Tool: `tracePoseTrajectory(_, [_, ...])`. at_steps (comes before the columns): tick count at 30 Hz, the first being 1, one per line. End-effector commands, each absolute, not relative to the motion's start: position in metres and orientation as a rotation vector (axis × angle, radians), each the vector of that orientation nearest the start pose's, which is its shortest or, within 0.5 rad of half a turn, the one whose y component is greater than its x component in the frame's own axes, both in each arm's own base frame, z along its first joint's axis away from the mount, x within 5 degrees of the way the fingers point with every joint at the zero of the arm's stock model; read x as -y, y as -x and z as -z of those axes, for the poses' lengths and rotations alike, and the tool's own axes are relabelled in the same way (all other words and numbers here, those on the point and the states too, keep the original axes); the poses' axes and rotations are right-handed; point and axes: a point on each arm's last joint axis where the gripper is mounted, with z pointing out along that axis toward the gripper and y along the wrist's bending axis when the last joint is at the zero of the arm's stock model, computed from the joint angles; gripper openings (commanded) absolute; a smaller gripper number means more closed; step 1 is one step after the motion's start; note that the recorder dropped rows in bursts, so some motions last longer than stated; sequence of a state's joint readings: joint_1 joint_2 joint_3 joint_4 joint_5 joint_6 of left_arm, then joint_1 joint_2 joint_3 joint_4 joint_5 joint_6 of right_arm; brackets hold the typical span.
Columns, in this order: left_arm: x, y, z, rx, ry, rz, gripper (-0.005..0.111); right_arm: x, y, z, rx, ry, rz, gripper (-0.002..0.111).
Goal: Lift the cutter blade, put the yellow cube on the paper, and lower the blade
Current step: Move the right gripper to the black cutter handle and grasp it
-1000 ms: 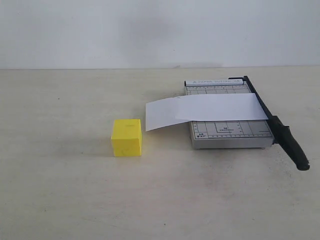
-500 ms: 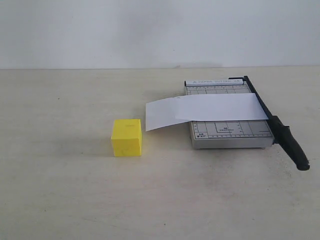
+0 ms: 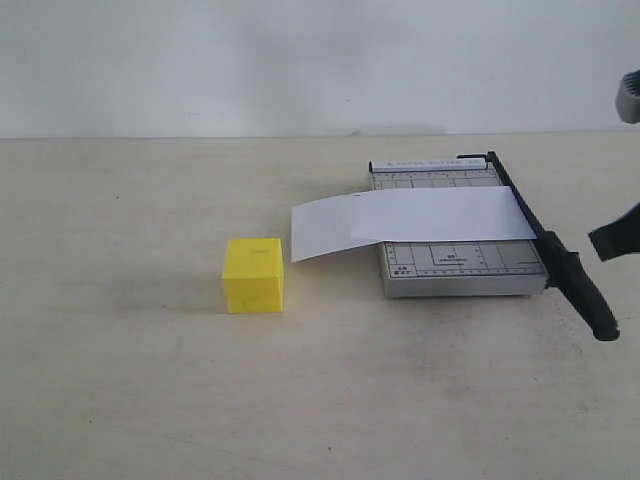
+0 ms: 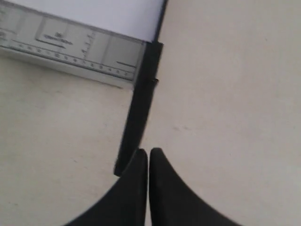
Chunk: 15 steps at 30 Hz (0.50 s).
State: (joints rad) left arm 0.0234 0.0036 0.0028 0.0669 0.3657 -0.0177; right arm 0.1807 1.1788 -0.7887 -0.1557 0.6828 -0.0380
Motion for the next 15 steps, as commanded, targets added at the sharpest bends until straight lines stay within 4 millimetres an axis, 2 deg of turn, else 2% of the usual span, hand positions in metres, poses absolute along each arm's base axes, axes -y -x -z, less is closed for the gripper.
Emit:
tracePoseTrajectory(1, [-0.003,-0.053,-0.181,-1.84,0.0,-0.061,0.004,-0.033,-0.25,-0.262,-2.641,0.355,0.163,0.001])
tracePoseTrajectory(6, [-0.003,-0.053,-0.181,-1.84,0.0,-0.061,0.004,-0.036,-0.264,-0.249,-2.696,0.413,0.175,0.003])
tracePoseTrajectory(8, [-0.003,-0.053,-0.181,-1.84,0.0,-0.061,0.004,-0.037,-0.266,-0.246,-2.699,0.405,0.161,0.012])
tracePoseTrajectory(11, [-0.003,-0.053,-0.181,-1.84,0.0,-0.061,0.004,-0.038,-0.271,-0.245,-2.663,0.401,0.148,0.04])
tracePoseTrajectory(12, [-0.003,-0.053,-0.181,-1.84,0.0,-0.061,0.004,-0.039,-0.273,-0.246,-2.639,0.405,0.15,0.053])
tracePoseTrajectory(14, [-0.003,-0.053,-0.181,-1.84,0.0,-0.061,0.004,-0.039,-0.274,-0.247,-2.627,0.362,0.136,0.062])
tracePoseTrajectory(15, [-0.003,-0.053,-0.181,-1.84,0.0,-0.061,0.004,-0.039,-0.274,-0.247,-2.627,0.315,0.123,0.061])
